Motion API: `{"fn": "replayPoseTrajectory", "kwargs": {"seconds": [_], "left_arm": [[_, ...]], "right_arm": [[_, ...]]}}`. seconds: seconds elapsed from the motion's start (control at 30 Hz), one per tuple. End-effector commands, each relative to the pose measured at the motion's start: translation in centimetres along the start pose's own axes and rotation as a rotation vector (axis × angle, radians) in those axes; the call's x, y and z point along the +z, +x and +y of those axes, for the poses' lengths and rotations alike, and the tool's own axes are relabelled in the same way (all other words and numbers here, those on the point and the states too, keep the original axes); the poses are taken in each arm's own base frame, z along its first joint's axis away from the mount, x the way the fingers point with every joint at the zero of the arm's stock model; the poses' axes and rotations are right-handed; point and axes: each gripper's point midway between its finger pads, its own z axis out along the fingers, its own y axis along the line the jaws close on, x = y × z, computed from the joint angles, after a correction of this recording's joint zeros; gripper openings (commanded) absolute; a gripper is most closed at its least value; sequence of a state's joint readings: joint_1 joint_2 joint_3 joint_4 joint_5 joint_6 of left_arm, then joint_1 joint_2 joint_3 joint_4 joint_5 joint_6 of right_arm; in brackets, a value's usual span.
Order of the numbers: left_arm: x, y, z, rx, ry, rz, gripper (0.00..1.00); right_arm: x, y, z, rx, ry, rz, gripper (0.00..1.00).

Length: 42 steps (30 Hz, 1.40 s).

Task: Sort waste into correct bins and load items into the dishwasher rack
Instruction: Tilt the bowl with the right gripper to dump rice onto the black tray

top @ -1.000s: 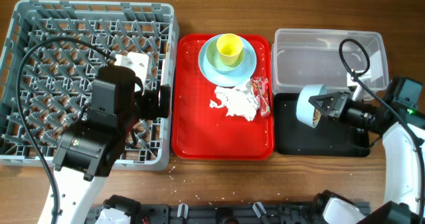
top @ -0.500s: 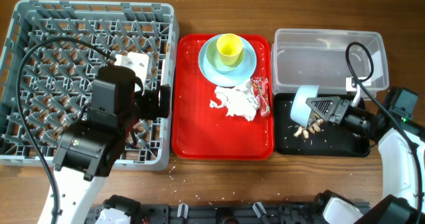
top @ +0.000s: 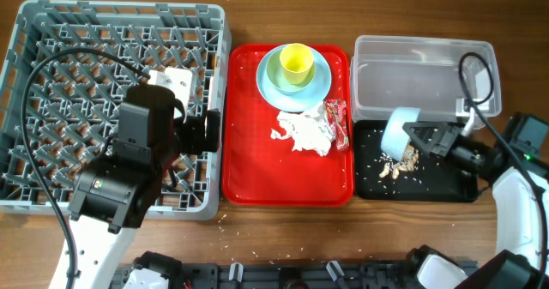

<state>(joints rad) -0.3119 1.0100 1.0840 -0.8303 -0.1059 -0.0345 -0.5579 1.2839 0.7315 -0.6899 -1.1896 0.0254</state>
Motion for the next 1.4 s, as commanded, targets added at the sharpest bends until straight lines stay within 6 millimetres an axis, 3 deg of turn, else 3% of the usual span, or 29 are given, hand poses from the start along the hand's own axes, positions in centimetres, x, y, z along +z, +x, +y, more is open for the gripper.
{"fn": "replayPoseTrajectory", "kwargs": {"seconds": [0.0, 0.17, 0.4, 0.7, 1.17, 1.37], "left_arm": [[-0.2, -0.3, -0.2, 0.002, 0.012, -0.009, 1.00], [-0.2, -0.3, -0.2, 0.002, 0.012, -0.009, 1.00], [-0.2, -0.3, -0.2, 0.002, 0.012, -0.009, 1.00], [-0.2, -0.3, -0.2, 0.002, 0.012, -0.009, 1.00], [-0.2, -0.3, -0.2, 0.002, 0.012, -0.009, 1.00], [-0.2, -0.3, -0.2, 0.002, 0.012, -0.009, 1.00]], "right_arm": [[-1.2, -1.1, -0.2, 0.007, -0.021, -0.057, 0.04], [-2.0, -1.5, -0.7, 0.033, -0.009, -0.090, 0.04], [-2.2, -0.9, 1.9, 0.029, -0.164, -0.077, 0.04], [-2.3, -0.8, 2.8, 0.015, -0.217, -0.080, 0.04], [-2.4, -0.7, 3.1, 0.001, -0.234, -0.082, 0.04], [-2.5, -0.5, 3.5, 0.075, -0.261, -0.072, 0.04]]}}
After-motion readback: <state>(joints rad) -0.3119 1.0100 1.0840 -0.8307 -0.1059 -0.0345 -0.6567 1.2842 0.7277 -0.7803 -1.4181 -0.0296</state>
